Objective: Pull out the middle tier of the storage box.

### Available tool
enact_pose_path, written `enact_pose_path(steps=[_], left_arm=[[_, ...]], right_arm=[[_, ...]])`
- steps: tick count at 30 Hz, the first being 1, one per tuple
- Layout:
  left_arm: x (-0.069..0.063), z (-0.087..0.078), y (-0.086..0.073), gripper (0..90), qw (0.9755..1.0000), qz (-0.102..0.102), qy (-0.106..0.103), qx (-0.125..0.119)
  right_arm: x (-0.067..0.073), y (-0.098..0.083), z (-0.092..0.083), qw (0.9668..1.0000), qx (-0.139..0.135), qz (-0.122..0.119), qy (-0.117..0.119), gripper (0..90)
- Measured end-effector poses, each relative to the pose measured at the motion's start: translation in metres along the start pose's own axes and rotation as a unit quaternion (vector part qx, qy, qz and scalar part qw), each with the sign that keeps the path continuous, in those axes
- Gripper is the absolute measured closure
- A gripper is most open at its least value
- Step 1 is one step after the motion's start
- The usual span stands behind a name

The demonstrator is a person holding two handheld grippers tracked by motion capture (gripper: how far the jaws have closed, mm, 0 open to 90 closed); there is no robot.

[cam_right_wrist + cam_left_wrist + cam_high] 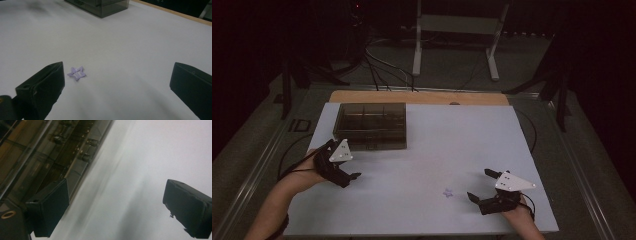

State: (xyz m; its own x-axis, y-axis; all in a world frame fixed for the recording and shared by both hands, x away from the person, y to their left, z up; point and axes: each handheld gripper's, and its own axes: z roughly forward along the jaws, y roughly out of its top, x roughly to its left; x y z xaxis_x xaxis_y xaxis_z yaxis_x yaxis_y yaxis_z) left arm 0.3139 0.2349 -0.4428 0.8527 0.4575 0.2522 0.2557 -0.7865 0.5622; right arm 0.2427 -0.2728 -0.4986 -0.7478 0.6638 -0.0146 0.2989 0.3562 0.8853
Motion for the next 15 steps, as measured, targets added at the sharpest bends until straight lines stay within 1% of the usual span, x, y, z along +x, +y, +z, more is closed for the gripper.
enact_pose_path(steps=[2,3,4,5,6,7,8,9,11,13,14,15], left_arm=[[0.002,-0.003,0.0,7.6,1.0,0.006,0.008,0.0],[0.003,-0.004,0.0,10.9,1.0,0.003,0.008,-0.004],[0.006,-0.004,0.0,17.3,1.0,0.001,0.0,-0.008],[0.008,-0.004,0.0,20.9,1.0,0.0,-0.001,-0.005],[0.008,-0.004,0.0,20.0,1.0,0.0,-0.001,-0.005],[0.012,-0.004,-0.001,20.0,0.9997,0.013,0.02,0.002],[0.014,-0.004,-0.001,24.3,0.9996,0.017,0.02,0.005],[0.016,-0.003,-0.001,27.6,0.9991,0.027,0.032,0.007],[0.019,-0.001,-0.001,33.1,0.998,0.045,0.042,0.015],[0.023,0.002,0.0,36.7,0.997,0.053,0.05,0.025],[0.023,0.002,0.0,38.5,0.997,0.053,0.05,0.025],[0.027,0.004,0.001,41.9,0.9961,0.062,0.054,0.031]], right_arm=[[0.0,0.0,0.0,1.0,0.0,-0.001,0.0,0.1],[0.0,0.0,0.0,1.0,0.0,-0.001,0.0,0.1],[0.0,0.0,0.0,1.0,0.0,-0.001,0.001,0.1],[0.0,0.0,0.0,1.0,0.0,-0.001,0.001,0.1],[0.0,0.0,0.0,1.0,0.0,-0.001,0.001,0.1],[0.0,0.0,0.0,1.0,0.0,-0.001,0.001,0.1],[0.0,0.0,0.0,1.0,-0.001,-0.001,0.001,0.1],[0.0,0.0,0.0,1.0,-0.001,0.0,0.001,0.1],[0.0,0.0,0.0,1.0,-0.001,0.0,0.001,0.1],[0.0,0.0,0.0,1.0,-0.001,0.001,0.001,0.1],[0.0,0.0,0.0,1.0,-0.001,0.001,0.001,0.1],[0.0,0.0,0.0,1.0,-0.001,0.0,0.001,0.1]])
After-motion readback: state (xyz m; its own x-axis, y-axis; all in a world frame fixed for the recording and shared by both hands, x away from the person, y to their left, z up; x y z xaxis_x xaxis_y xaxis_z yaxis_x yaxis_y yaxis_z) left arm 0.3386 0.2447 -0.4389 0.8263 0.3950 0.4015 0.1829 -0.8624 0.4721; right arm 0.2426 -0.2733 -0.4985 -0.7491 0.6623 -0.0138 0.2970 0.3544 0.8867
